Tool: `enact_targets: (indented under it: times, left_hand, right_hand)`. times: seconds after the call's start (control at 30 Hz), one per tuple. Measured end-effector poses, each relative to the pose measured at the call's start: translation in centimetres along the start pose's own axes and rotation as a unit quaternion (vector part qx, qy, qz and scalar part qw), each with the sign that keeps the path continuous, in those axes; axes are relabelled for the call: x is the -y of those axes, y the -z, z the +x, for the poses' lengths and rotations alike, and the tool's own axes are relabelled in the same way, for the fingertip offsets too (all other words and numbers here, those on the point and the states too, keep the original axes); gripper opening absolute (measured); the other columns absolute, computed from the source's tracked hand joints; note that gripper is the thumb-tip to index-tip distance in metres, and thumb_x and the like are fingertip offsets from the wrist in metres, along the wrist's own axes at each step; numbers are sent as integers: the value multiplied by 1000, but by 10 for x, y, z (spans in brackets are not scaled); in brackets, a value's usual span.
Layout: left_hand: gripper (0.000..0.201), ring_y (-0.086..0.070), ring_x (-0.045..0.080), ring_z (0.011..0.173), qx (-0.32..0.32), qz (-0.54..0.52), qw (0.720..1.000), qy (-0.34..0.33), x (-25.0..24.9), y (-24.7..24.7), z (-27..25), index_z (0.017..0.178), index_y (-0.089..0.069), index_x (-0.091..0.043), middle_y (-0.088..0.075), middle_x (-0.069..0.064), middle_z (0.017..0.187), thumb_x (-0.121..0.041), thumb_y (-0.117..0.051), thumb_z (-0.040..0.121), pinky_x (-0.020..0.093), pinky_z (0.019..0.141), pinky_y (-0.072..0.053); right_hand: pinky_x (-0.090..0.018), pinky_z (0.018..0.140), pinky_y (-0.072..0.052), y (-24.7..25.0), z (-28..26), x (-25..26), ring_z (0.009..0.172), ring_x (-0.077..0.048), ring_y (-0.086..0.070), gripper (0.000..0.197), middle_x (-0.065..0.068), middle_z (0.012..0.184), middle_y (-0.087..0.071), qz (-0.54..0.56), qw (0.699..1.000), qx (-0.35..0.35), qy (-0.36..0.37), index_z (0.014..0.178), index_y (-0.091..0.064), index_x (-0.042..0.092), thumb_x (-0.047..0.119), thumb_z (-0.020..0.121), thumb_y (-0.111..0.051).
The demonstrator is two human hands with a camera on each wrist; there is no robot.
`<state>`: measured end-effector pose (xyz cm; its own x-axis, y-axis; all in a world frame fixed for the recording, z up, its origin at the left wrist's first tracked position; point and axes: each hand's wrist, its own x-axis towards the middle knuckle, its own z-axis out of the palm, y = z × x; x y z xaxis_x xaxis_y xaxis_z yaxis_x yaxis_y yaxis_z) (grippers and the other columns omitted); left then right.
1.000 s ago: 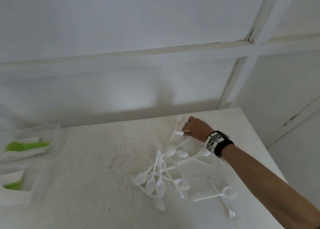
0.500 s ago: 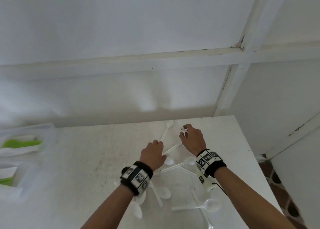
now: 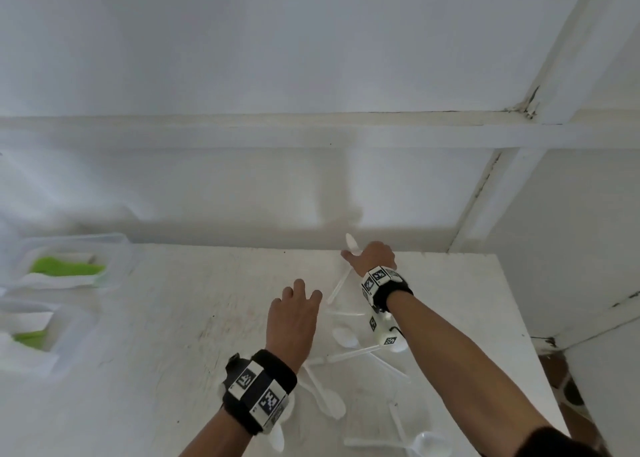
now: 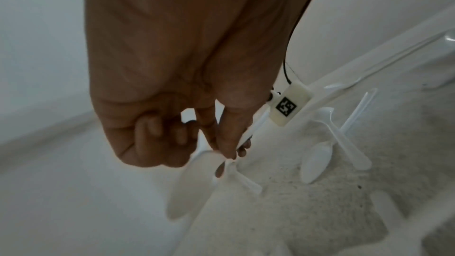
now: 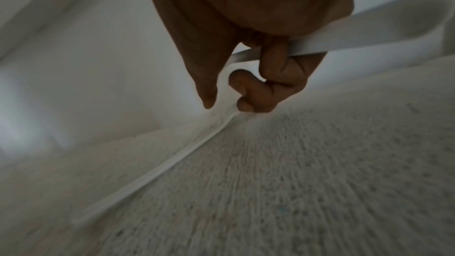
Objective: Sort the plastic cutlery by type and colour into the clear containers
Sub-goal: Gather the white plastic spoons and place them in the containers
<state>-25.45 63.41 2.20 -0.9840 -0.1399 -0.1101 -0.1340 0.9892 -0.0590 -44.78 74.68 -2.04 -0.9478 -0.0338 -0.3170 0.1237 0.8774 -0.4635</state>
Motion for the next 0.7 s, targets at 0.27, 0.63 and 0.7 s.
enact_targets:
  times: [0.27,0.63,0.7]
  left_hand:
    - [52,1,7,44,-84,-12,996,-19,53,-12,-23,87,-59,-21,-26,-4,57,2,-88,51,20,43,-6]
    - [5,-60,12,71,-24,-367,930,-17,86,-41,5,97,-56,-19,-61,-5,86,-15,-60,96,23,67,-43]
    - [13,-68,19,64,-1,-472,882,5,90,-33,11,101,-51,-18,-65,4,92,-4,-52,100,26,56,-50]
  right_hand:
    - [-34,80,-50,-17,-6,16,109,-38,-64,40,-20,118,-67,24,999,30,30,119,-64,-1,31,96,-58]
    - [-37,67,-61,14,-69,6,75,-31,-69,39,-11,97,-64,140,979,114,97,132,-47,10,38,105,-45]
    - [-32,75,-56,8,-86,-5,87,-24,-68,54,-4,112,-65,87,978,142,124,146,-43,12,44,103,-50]
